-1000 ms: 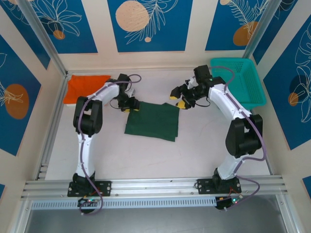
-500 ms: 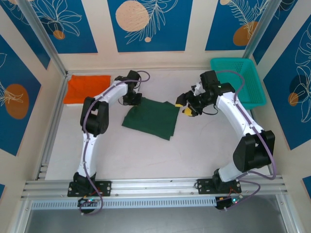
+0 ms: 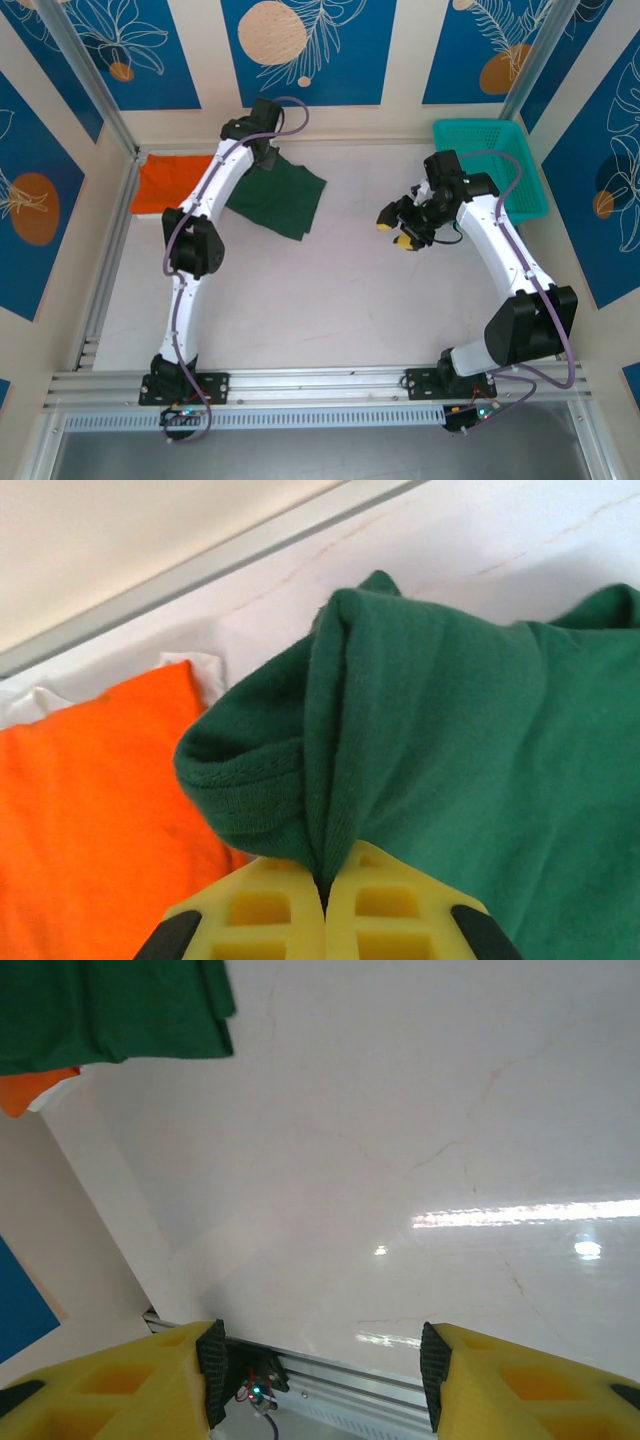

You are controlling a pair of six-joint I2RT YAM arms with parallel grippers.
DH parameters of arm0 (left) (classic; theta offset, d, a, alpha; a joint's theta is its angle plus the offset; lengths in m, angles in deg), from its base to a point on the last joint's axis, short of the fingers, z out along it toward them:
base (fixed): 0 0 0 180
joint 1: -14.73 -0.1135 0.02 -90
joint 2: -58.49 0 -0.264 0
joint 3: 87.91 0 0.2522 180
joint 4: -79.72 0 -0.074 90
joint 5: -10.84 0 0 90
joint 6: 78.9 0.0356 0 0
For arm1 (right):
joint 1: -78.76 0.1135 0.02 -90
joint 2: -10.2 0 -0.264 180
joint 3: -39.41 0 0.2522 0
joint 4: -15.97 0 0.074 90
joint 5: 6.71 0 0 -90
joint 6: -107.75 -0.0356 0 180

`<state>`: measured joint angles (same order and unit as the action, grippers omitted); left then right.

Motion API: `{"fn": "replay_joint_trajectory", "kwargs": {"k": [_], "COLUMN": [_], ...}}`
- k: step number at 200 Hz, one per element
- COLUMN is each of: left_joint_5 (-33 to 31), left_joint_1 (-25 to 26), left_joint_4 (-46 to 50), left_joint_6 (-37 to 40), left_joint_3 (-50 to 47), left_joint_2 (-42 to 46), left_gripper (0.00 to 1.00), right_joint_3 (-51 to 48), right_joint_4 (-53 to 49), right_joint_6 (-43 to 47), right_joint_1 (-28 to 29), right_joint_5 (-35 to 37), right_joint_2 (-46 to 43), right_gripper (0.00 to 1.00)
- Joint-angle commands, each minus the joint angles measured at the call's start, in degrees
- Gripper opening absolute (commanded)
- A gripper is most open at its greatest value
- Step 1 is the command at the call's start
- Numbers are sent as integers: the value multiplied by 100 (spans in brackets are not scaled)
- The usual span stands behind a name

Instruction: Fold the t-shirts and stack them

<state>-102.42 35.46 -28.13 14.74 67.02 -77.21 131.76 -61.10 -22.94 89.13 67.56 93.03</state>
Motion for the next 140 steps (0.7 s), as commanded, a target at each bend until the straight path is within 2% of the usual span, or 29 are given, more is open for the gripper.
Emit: {"fn": "replay_joint_trajectory", "kwargs": {"k": [1,23,52,91,117,140], "left_joint_5": [-439,-280,413,572,1016,1132], "left_joint_1": [-203,-414,-629,-861,-1033,-1137], "left_joint_4": [181,147,206,243,356,346], "left_joint_6": [727,961,1059,1218,1147,1195], "left_joint_3": [113,113,371,390,471,467], "left_joint_2": [213,380,565,783,986,1195], "left_gripper": [0,0,0,0,0,0], "right_joint_3": [95,96,84,144,227,258], "right_joint_4": [-388,-471,-487,-489,-498,-472], "right_joint_6": [-74,-123,-197,-220,-203,-228], "right_joint_1": [-25,-18,25,64,133,194], "right_joint_5": [92,120,122,70,68,61], "right_joint_2": [-87,-117,-93,117,271,365], "right_gripper": [56,56,56,56,56,56]}}
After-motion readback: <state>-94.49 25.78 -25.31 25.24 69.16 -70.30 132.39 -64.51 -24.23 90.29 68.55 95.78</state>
